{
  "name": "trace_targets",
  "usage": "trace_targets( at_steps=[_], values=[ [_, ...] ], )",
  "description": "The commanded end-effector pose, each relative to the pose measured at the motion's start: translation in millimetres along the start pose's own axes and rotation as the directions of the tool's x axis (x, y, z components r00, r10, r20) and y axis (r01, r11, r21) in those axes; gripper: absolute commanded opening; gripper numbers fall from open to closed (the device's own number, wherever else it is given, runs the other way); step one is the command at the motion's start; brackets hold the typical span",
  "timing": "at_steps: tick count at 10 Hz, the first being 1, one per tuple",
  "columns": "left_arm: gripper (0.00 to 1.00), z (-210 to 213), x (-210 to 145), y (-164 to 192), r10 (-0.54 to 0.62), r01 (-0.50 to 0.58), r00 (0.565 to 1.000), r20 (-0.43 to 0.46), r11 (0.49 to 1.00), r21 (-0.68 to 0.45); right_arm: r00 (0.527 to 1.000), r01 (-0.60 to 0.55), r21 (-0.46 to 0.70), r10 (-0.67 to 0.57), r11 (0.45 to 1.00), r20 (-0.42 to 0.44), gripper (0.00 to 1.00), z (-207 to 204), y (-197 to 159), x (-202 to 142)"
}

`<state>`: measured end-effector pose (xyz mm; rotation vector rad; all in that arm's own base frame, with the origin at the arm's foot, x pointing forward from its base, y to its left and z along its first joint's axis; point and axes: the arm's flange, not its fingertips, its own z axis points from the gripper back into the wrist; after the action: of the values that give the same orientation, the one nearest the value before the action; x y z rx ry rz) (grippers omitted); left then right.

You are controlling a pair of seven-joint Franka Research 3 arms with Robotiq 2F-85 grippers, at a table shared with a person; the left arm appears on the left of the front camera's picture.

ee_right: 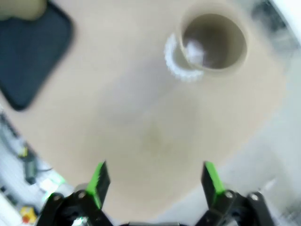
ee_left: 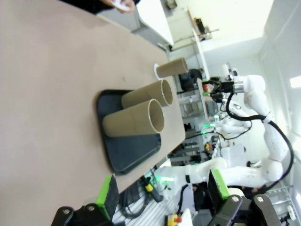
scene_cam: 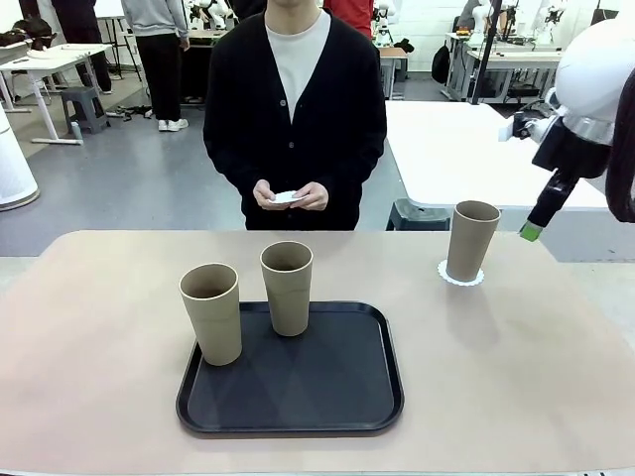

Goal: Place coasters on the table and set cups on them.
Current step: Take one Reusable plastic cup from the Flat Tray and place it on a coaster set by the human.

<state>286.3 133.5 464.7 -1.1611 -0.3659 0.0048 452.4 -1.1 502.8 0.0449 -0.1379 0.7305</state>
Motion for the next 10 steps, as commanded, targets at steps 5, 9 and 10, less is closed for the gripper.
trace_targets(
  at_steps=[5,9,10],
  values=[
    [1.0,1,0,0,-0.007,0.008,1.0,0.005,1.0,-0.009,0.907,0.412,0.066,-0.401,0.909,-0.13,1.0,11,-18,-45],
    [1.0,1,0,0,-0.007,0.008,1.0,0.005,1.0,-0.009,0.851,0.385,0.71,-0.525,0.589,-0.026,1.0,41,-94,-92],
    [1.0,1,0,0,-0.007,0.008,1.0,0.005,1.0,-0.009,0.815,0.368,0.788,-0.58,0.493,-0.018,1.0,44,-119,-110]
  ],
)
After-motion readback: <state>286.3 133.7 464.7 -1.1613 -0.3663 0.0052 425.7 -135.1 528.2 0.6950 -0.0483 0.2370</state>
